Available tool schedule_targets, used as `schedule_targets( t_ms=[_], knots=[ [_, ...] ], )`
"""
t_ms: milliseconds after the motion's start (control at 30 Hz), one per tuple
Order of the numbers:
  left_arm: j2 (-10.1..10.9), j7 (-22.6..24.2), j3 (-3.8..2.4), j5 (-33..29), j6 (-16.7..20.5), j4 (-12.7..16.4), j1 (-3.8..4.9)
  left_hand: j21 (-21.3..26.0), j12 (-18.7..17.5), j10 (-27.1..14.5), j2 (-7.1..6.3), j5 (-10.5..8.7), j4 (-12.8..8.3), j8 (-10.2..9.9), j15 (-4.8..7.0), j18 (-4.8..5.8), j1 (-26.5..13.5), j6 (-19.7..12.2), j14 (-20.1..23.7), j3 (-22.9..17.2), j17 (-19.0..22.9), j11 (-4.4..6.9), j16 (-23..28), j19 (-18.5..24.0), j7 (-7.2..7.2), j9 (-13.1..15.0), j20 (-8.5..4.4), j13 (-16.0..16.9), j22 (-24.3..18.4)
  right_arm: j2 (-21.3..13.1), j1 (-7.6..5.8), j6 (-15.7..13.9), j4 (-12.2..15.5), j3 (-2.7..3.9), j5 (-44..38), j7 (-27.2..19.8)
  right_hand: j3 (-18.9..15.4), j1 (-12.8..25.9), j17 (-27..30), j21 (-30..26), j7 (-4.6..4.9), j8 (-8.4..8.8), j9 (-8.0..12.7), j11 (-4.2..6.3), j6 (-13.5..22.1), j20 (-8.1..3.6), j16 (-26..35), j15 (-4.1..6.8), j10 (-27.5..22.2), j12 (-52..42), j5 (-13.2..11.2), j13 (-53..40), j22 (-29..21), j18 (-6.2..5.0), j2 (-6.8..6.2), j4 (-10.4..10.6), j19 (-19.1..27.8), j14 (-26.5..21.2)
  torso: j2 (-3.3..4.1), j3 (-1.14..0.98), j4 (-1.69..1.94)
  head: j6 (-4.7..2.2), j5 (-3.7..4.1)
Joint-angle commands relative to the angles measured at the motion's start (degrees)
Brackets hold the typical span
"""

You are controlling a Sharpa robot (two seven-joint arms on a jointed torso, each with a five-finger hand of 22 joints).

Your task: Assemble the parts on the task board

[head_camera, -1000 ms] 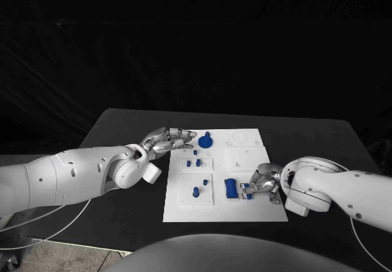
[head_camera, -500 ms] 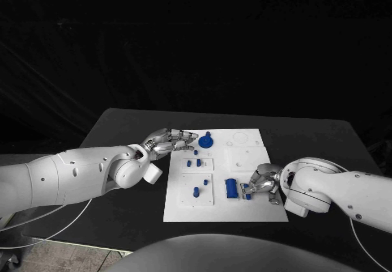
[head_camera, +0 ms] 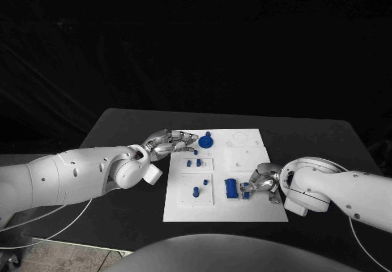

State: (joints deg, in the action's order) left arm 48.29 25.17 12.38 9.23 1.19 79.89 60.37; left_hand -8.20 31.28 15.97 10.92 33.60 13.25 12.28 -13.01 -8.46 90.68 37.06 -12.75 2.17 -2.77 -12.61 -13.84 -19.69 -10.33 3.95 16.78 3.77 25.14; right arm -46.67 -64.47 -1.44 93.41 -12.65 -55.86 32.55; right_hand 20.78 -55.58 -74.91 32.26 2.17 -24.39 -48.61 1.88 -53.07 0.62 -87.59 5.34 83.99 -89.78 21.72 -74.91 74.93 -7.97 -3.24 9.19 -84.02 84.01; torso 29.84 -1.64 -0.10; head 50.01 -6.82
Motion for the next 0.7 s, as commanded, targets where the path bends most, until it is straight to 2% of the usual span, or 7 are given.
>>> schedule_targets(
  t_ms=[33,167,267,333,500,700],
  knots=[
    [-0.1,0.0,-0.03,0.0,-1.3,0.0,-0.04,-0.3,0.4,0.0,-0.05,0.23,0.0,-0.1,0.09,1.07,0.4,0.4,-0.4,-0.2,-0.1,-0.27,-0.3,-0.5,-0.72,0.0,0.02,0.1,-0.1,0.1,0.07,0.1,0.1,0.01,-1.2,-0.2,-1.0,1.0,-9.1,-0.1,0.24,0.21,0.1,-0.2,0.2,0.27,0.2,-0.09,6.0,-0.2,-3.1,-15.1,4.4,0.07,-0.06,0.6,-0.8,4.9,0.04,0.0,-0.01,-0.01,0.0],
    [-0.2,-0.1,-0.03,0.0,-1.4,-0.1,-0.05,-0.3,0.4,0.0,-0.05,0.23,0.0,-0.1,0.09,1.07,0.4,0.4,-0.4,-0.2,-0.1,-0.27,-0.3,-0.5,-0.72,0.0,0.02,0.1,-0.1,0.1,0.07,0.0,0.3,0.01,-1.4,-0.1,-2.3,2.1,-9.2,-0.1,0.31,0.12,0.2,-0.26,0.2,0.32,0.1,-0.14,6.0,-0.2,-6.5,-15.1,4.4,0.06,-0.1,1.6,-0.9,4.9,0.02,0.0,-0.04,-0.01,0.04],
    [-0.3,-0.1,-0.03,0.0,-1.5,-0.2,-0.06,-0.3,0.4,0.0,-0.07,0.25,0.0,0.0,0.04,1.1,0.4,0.5,-0.4,-0.3,-0.1,-0.33,-0.3,-0.5,-0.74,0.0,0.02,0.1,-0.1,0.1,0.07,-0.1,0.3,0.01,-1.5,-0.2,-3.1,2.7,-9.2,0.0,0.29,0.03,0.2,-0.25,0.1,0.33,0.2,-0.13,6.0,-0.2,-7.5,-15.1,4.4,0.06,-0.1,2.2,-0.9,4.9,0.01,-0.01,-0.03,-0.01,0.05],
    [-0.3,-0.2,-0.03,0.0,-1.5,-0.2,-0.07,-0.3,0.4,0.0,-0.07,0.25,0.0,0.0,0.04,1.1,0.4,0.5,-0.4,-0.3,-0.1,-0.33,-0.3,-0.5,-0.74,0.0,0.02,0.1,-0.1,0.0,0.08,-0.1,0.4,0.01,-1.5,-0.2,-4.0,3.0,-9.1,0.0,0.22,-0.09,0.2,-0.24,0.1,0.3,0.1,-0.09,6.0,-0.2,-6.2,-15.1,4.4,0.05,-0.11,2.6,-1.0,4.9,0.01,-0.01,-0.03,-0.01,0.02],
    [-0.3,-0.3,-0.03,0.0,-1.5,-0.2,-0.1,-0.3,0.4,0.0,-0.07,0.25,0.0,0.0,0.04,1.1,0.4,0.5,-0.4,-0.3,-0.1,-0.33,-0.3,-0.5,-0.74,0.0,0.02,0.1,-0.1,-0.2,0.09,-0.4,0.6,0.01,-1.6,-0.4,-4.4,3.0,-9.2,0.0,0.2,-0.18,0.2,-0.19,0.0,0.29,0.1,-0.08,6.0,-0.2,-5.7,-15.1,4.4,0.05,-0.05,2.6,-1.0,4.9,0.02,-0.01,-0.03,-0.01,0.03],
    [-0.3,-0.3,-0.03,0.0,-1.6,-0.2,-0.12,-0.3,0.4,0.0,-0.07,0.25,0.0,0.0,0.04,1.1,0.4,0.5,-0.4,-0.3,-0.1,-0.33,-0.3,-0.5,-0.74,0.0,0.02,0.1,-0.1,-1.0,0.11,-2.1,1.4,0.01,-2.7,-1.9,-4.9,1.7,-9.4,0.3,0.01,-0.67,-0.1,-0.03,-0.2,0.21,0.0,0.05,6.0,-0.2,-3.3,-15.1,4.5,0.08,0.8,2.1,-1.0,4.9,0.04,0.0,-0.02,-0.01,0.02]
  ],
)
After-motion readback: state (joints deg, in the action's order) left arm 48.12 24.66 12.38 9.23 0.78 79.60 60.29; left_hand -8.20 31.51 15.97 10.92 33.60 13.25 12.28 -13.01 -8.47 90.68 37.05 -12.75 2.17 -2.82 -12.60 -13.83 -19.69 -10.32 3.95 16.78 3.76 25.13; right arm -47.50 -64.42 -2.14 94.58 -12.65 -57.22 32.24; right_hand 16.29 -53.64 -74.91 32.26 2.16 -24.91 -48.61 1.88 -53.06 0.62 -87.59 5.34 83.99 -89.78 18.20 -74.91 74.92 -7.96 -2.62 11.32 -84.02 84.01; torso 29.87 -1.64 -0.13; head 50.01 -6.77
